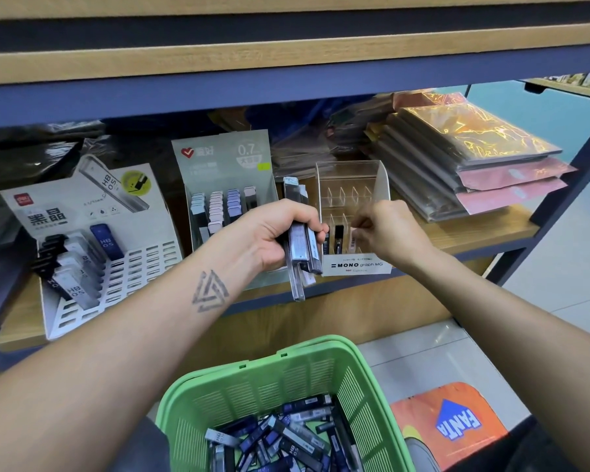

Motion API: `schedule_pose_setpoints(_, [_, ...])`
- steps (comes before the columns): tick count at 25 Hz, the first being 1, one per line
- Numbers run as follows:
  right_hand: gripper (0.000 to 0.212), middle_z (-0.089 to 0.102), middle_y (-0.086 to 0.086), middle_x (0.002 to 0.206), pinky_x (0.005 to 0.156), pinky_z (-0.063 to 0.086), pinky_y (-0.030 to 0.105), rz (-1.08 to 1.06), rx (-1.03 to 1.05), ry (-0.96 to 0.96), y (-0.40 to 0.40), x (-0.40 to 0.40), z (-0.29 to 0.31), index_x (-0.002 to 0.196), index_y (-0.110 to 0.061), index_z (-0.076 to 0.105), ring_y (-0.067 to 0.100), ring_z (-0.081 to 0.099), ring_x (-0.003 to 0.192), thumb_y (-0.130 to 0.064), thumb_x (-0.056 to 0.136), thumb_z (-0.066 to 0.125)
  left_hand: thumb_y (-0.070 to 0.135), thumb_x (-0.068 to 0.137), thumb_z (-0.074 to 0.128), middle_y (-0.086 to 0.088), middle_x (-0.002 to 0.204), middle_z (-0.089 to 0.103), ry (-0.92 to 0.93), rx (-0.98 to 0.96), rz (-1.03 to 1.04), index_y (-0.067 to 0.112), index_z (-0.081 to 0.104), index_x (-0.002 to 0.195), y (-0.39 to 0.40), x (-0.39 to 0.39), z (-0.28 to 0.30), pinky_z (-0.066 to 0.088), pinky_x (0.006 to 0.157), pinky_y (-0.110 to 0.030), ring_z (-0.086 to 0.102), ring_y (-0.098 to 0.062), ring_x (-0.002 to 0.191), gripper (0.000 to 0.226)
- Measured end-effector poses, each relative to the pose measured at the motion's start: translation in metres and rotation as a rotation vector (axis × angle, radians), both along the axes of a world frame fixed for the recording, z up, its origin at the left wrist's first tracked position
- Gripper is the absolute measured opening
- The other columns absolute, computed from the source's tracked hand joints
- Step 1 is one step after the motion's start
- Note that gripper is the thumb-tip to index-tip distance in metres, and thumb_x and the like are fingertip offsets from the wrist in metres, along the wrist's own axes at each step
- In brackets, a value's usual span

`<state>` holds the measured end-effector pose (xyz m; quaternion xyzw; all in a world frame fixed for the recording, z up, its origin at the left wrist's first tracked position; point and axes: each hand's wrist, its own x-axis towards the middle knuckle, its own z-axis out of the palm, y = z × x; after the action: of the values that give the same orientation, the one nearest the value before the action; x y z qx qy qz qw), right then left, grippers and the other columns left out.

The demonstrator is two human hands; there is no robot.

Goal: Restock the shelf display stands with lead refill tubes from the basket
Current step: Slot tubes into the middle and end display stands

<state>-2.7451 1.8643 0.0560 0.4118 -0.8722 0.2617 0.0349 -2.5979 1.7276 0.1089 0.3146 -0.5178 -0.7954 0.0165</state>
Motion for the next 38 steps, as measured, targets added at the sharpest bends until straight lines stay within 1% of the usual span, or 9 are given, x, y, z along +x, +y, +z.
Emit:
schedule_pose_setpoints(6, [0.011,0.063,-0.001,0.076,0.069,0.052,0.030,-0.029,-0.031,-0.010,-0.001,0.003,0.001,0.088,-0.016,0.069,0.019,0.066,0.076,-0.006,0.091,0.069,-0.012,0.083,0.053,-0.013,0.069,0.067,-0.009,-0.016,-0.006,0.000,0.057,0.085,-0.001,0.002,0.000,0.054,0.060,-0.031,0.061,-0.016,0.059,0.013])
schedule_pose_setpoints(11, [0.019,0.074,0.014,0.100,0.085,0.056,0.035,-0.047,0.010,0.080,-0.002,0.007,0.000,0.107,-0.011,0.076,0.032,0.070,0.096,-0.004,0.093,0.065,-0.012,0.083,0.054,-0.013,0.070,0.067,-0.008,-0.012,-0.008,0.000,0.057,0.083,-0.001,0.003,-0.001,0.055,0.061,-0.031,0.062,-0.017,0.060,0.013])
schedule_pose_setpoints(16, [0.023,0.076,0.009,0.095,0.079,0.059,0.038,-0.082,-0.047,0.103,-0.001,0.010,0.011,0.103,-0.015,0.076,0.028,0.071,0.090,-0.004,0.091,0.061,-0.012,0.082,0.054,-0.015,0.075,0.067,0.031,0.033,0.017,-0.001,0.058,0.082,-0.002,0.005,0.000,0.054,0.065,-0.034,0.064,-0.019,0.066,0.012])
schedule_pose_setpoints(20, [0.019,0.076,0.017,0.084,0.068,0.062,0.039,0.049,-0.300,-0.609,-0.006,0.027,0.030,0.102,-0.006,0.070,0.022,0.074,0.068,0.005,0.093,0.057,-0.012,0.085,0.050,-0.017,0.078,0.067,0.091,0.089,0.050,-0.001,0.060,0.074,-0.002,0.008,0.004,0.054,0.072,-0.033,0.064,-0.022,0.071,0.019])
schedule_pose_setpoints(24, [0.026,0.072,0.028,0.105,0.081,0.063,0.041,0.255,-0.205,-1.168,-0.003,0.038,0.042,0.120,0.002,0.061,0.035,0.075,0.092,0.007,0.095,0.059,-0.012,0.087,0.050,-0.016,0.079,0.070,0.138,0.115,0.069,0.001,0.069,0.052,-0.004,0.012,0.006,0.054,0.081,-0.032,0.069,-0.022,0.076,0.042])
schedule_pose_setpoints(27, [0.039,0.068,0.031,0.117,0.085,0.062,0.041,0.409,-0.114,-1.394,-0.002,0.043,0.042,0.131,0.004,0.054,0.040,0.070,0.107,0.011,0.093,0.058,-0.011,0.087,0.049,-0.014,0.079,0.071,0.150,0.111,0.075,0.003,0.068,0.045,-0.005,0.013,0.006,0.054,0.089,-0.034,0.070,-0.024,0.086,0.048])
schedule_pose_setpoints(33, [0.027,0.074,0.026,0.105,0.082,0.063,0.037,0.328,-0.133,-1.180,-0.007,0.044,0.040,0.113,0.007,0.065,0.034,0.075,0.096,0.009,0.086,0.069,-0.012,0.087,0.049,-0.013,0.074,0.069,0.163,0.143,0.097,0.002,0.066,0.047,-0.008,0.012,0.004,0.052,0.099,-0.048,0.070,-0.030,0.105,0.047])
schedule_pose_setpoints(36, [0.026,0.076,0.022,0.097,0.078,0.063,0.036,0.241,-0.164,-1.041,-0.007,0.038,0.041,0.108,0.003,0.070,0.031,0.076,0.090,0.009,0.083,0.071,-0.012,0.088,0.050,-0.016,0.076,0.070,0.178,0.144,0.109,0.000,0.067,0.049,-0.007,0.010,0.005,0.055,0.092,-0.052,0.069,-0.033,0.110,0.045])
schedule_pose_setpoints(38, [0.022,0.075,0.023,0.090,0.071,0.062,0.032,0.196,-0.145,-0.984,-0.002,0.031,0.047,0.104,0.001,0.072,0.027,0.076,0.078,0.011,0.085,0.066,-0.013,0.088,0.050,-0.017,0.079,0.069,0.171,0.121,0.109,-0.001,0.064,0.062,-0.006,0.011,0.006,0.055,0.089,-0.054,0.069,-0.036,0.108,0.032])
